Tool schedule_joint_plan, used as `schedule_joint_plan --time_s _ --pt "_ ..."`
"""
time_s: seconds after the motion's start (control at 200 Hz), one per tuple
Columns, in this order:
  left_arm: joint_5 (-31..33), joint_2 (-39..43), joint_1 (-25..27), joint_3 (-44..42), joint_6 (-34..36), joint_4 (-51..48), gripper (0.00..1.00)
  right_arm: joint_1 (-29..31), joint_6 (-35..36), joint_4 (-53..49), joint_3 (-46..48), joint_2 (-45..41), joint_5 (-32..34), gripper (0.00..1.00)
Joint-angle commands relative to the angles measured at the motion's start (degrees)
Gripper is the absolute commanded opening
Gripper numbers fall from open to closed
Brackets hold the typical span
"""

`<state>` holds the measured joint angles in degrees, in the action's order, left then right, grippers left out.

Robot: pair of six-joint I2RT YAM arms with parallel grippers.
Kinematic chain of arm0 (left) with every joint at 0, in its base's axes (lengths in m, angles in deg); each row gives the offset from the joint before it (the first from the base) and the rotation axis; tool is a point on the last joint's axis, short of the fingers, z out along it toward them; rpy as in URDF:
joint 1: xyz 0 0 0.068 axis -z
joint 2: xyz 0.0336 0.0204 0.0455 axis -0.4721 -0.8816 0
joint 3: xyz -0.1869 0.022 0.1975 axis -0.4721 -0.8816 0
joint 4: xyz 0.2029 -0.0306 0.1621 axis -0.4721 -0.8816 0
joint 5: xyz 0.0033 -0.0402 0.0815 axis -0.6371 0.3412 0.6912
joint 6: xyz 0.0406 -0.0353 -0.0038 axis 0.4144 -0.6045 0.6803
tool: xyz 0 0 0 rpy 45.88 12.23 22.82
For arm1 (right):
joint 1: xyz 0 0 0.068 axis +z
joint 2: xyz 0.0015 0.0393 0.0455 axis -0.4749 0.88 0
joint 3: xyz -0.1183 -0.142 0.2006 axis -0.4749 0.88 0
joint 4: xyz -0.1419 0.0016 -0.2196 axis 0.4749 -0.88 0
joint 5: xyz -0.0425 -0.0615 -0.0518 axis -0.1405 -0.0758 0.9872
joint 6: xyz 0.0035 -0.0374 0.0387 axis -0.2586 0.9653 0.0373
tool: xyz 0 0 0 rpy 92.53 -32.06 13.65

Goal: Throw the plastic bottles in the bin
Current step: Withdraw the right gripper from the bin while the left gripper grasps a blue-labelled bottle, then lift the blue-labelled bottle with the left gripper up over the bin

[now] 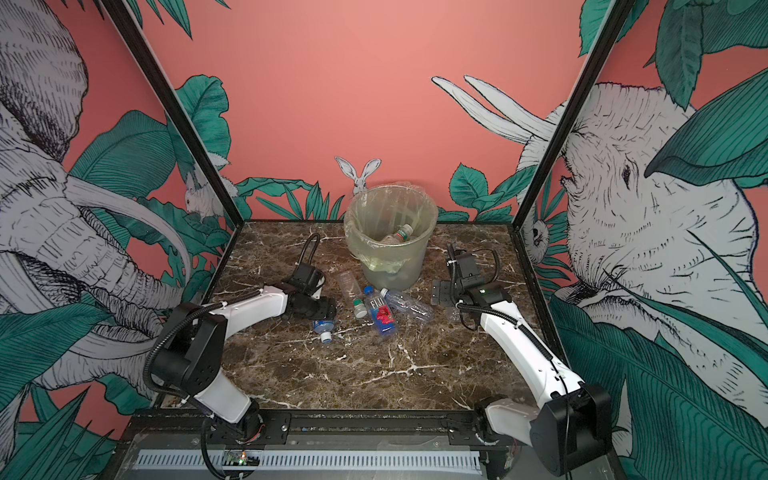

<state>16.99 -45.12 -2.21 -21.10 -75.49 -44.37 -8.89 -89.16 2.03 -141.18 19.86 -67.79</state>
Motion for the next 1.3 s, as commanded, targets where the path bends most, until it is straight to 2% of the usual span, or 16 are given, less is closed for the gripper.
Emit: schedule_joint_plan --time_s 0.0,0.425,0.615,0.7,1.295 --pt "1.5 -0.1 0.2 1.0 1.9 -2.6 0.84 0.0 -0.7 1.7 0.6 -0.7 -0.2 0.99" --pt "2.6 0.6 0.3 -0.3 4.7 -3.6 0.78 -0.1 -0.2 4.9 4.1 1.4 -2.1 0.99" --pt "2.8 2.5 0.3 -1.8 5.8 -3.1 0.6 -0.2 0.2 5.6 5.0 1.8 -2.3 0.99" --pt "2.7 3.9 0.3 -2.7 6.1 -2.2 0.56 -0.1 0.2 5.8 5.3 1.8 -2.6 0.99" --pt "-4.1 23.5 0.3 -14.0 7.2 11.4 0.59 -0.1 3.6 15.1 13.8 -4.4 -7.3 0.99"
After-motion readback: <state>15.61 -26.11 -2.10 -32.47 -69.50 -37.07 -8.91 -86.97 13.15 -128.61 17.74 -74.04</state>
